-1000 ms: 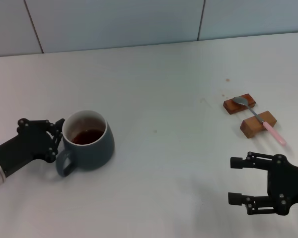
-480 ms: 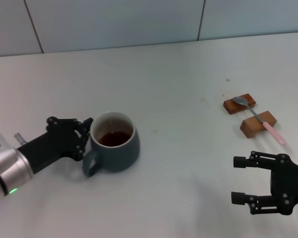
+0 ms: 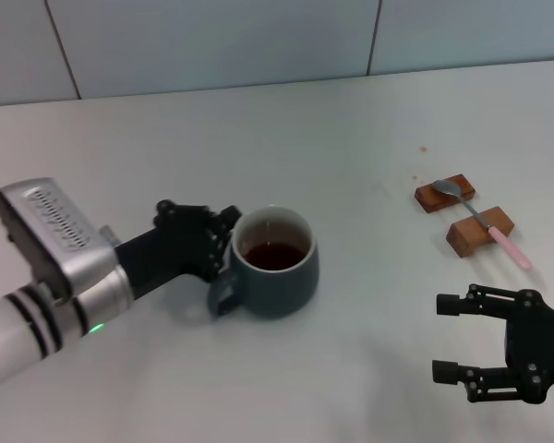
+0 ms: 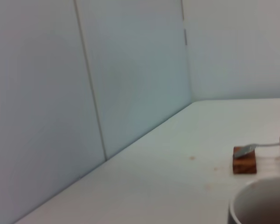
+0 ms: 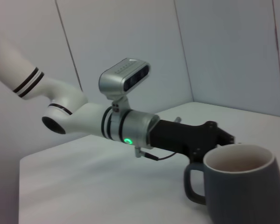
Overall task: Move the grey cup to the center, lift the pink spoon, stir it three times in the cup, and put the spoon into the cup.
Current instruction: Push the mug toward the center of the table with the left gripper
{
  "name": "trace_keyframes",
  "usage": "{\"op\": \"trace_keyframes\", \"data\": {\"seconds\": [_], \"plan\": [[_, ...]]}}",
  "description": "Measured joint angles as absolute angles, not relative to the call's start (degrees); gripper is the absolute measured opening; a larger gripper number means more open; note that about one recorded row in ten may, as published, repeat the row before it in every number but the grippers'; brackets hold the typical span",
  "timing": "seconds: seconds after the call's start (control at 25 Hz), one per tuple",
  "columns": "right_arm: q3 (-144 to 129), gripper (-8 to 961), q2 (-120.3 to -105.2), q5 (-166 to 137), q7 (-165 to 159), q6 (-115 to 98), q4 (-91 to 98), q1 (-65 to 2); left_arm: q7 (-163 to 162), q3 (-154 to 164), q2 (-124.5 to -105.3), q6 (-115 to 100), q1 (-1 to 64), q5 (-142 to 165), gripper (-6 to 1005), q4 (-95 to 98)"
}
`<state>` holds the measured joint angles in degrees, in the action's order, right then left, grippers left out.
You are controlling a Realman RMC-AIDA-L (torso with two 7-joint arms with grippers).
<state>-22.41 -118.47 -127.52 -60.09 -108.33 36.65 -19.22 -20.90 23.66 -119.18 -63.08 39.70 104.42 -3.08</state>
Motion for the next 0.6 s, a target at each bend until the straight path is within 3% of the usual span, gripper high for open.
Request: {"op": "trace_keyframes", "data": {"seconds": [0.2, 0.36, 0.6], "plan": [[-22.41, 825, -118.47, -127.52, -60.03, -108.41, 36.65, -19.16, -19.89, 22.34, -119.18, -61.99, 41.10, 104.45, 6, -5.01], [-22.41, 825, -118.47, -127.53, -59.91, -108.48, 36.59, -19.16, -15.10, 16.20, -119.17, -57.80, 46.23, 104.88, 7, -11.01], [-22.41, 825, -118.47, -127.53, -59.22, -108.55, 36.29, -18.94, -11.67, 9.99, -119.16, -57.21, 46.20, 104.96, 7, -13.17]]}}
